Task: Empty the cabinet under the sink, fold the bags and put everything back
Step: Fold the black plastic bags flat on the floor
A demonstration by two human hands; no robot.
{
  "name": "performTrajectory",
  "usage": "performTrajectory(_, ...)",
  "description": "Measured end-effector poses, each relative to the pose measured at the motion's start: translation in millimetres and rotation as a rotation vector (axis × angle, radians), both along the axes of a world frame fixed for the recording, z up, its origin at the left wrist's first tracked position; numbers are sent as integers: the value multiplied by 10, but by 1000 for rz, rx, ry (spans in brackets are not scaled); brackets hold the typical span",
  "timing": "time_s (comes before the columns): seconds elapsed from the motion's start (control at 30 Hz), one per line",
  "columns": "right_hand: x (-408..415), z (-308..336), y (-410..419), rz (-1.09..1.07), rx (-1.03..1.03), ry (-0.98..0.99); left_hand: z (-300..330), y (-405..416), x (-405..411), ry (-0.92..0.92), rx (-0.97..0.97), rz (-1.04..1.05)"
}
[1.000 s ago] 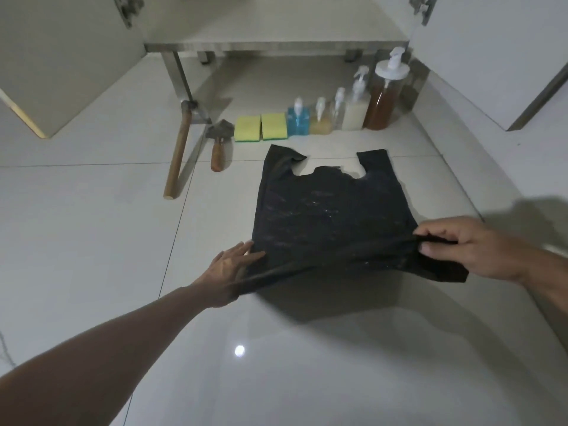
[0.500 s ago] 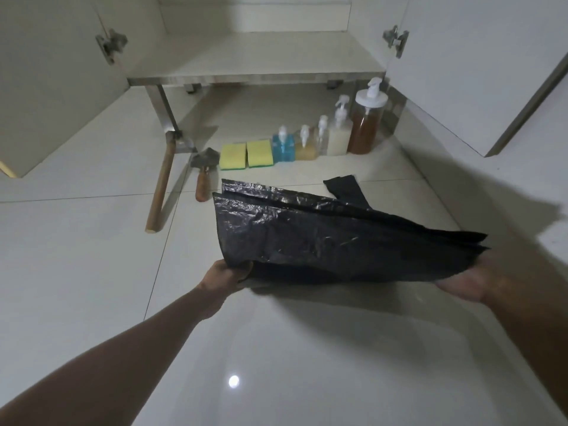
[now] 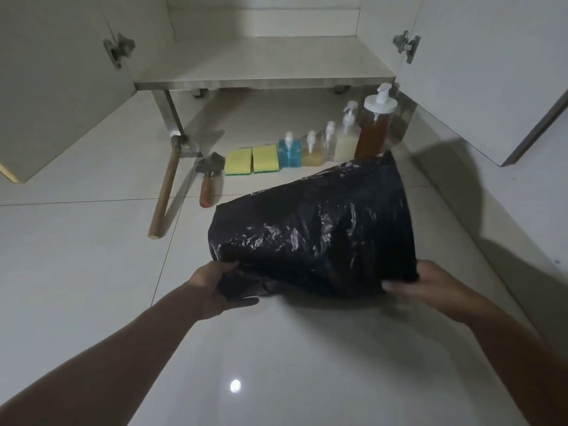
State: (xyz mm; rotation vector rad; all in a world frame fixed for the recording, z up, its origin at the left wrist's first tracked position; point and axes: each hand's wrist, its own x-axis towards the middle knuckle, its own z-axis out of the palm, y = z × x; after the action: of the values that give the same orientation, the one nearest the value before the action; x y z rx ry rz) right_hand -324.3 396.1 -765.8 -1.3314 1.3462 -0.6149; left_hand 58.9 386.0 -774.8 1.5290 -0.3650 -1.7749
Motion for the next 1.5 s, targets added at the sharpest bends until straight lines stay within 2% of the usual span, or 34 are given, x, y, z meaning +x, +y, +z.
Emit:
performTrajectory(0.07,82,-137,-185,-304,-53,40,22,-33,20,-42,-23,9)
performTrajectory(0.13,150,-233,-320,-440,-28,141,31,-70,65,-87,-81,16)
performTrajectory(0.23,231,-356,-380,-492,18,312,21,-66,120,-177,-125,-92)
performTrajectory(0.3,234,-438,-359,-500,38,445,-48,-28,115,-358,-129,-182)
performTrajectory(0.4,215,-529,-303,-501,41,537,-184,47,50,-646,-158,-260)
performTrajectory(0.47,197,-566,-269,-509,25,562,-240,89,-21,-740,-173,-234)
performTrajectory(0.6,166,-579,-207,-565,-46,582,-334,129,-105,-796,-186,-40)
performTrajectory(0.67,163,-591,-173,-585,-63,586,-366,139,-136,-840,-203,-33)
performTrajectory(0.87,171,-640,-107,-566,-150,654,-448,196,-187,-1030,-196,-236)
performTrajectory(1.0,183,-631,-133,-534,-209,757,-481,225,-252,-1064,-206,-232)
performTrajectory(1.17,290,-652,-89,-493,-177,901,-499,216,-314,-1168,-270,-222)
performTrajectory(1.23,324,-633,-72,-473,-222,1005,-483,204,-339,-1196,-281,-237)
performTrajectory(1.3,383,-624,-85,-422,-386,1133,-477,180,-375,-1300,-382,-249)
performTrajectory(1.4,549,-603,-170,-221,-643,1117,-477,94,-477,-1503,-716,-345)
performTrajectory(1.43,602,-607,-205,-126,-651,1117,-486,43,-514,-1534,-803,-452)
performTrajectory(1.5,652,-681,-275,26,-528,1142,-546,-76,-543,-1579,-844,-771)
